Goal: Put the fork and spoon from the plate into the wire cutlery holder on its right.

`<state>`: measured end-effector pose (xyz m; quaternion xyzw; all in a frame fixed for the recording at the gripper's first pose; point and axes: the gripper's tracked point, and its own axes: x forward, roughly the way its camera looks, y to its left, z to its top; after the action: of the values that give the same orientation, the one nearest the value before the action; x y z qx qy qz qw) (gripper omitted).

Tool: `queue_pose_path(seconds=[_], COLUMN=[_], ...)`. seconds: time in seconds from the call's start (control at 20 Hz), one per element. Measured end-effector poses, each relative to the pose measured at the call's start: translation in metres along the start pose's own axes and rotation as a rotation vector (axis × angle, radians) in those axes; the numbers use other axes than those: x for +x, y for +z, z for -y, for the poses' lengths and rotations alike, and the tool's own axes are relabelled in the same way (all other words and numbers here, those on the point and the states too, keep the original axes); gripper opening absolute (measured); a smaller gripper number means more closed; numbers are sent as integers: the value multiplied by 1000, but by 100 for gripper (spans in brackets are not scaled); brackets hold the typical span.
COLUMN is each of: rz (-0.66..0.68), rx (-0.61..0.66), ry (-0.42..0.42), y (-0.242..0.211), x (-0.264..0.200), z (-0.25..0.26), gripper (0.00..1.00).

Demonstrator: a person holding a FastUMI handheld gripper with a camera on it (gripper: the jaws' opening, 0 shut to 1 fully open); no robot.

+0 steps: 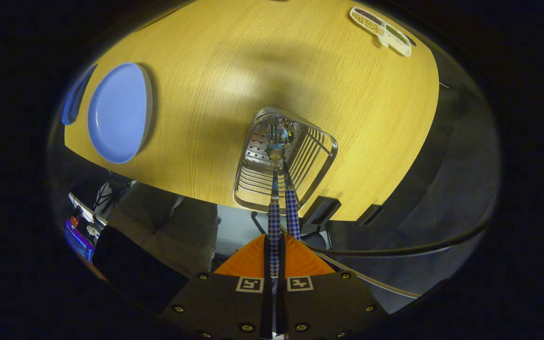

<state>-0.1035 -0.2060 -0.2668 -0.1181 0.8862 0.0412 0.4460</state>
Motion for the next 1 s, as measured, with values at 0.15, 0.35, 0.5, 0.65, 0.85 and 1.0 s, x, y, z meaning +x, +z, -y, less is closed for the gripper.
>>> queue_pose_path(seconds=[0.15, 0.35, 0.5, 0.65, 0.85, 1.0], rz=[-10, 20, 57, 94, 281, 526], rx=[-4, 16, 24, 36, 77, 134], ry=[6, 11, 15, 23, 76, 99], y=[9, 10, 11, 5, 3, 2], x=[2, 0, -5, -12, -33, -53], z=[0, -3, -3, -5, -14, -25], gripper=[4, 11, 21, 48, 81, 98])
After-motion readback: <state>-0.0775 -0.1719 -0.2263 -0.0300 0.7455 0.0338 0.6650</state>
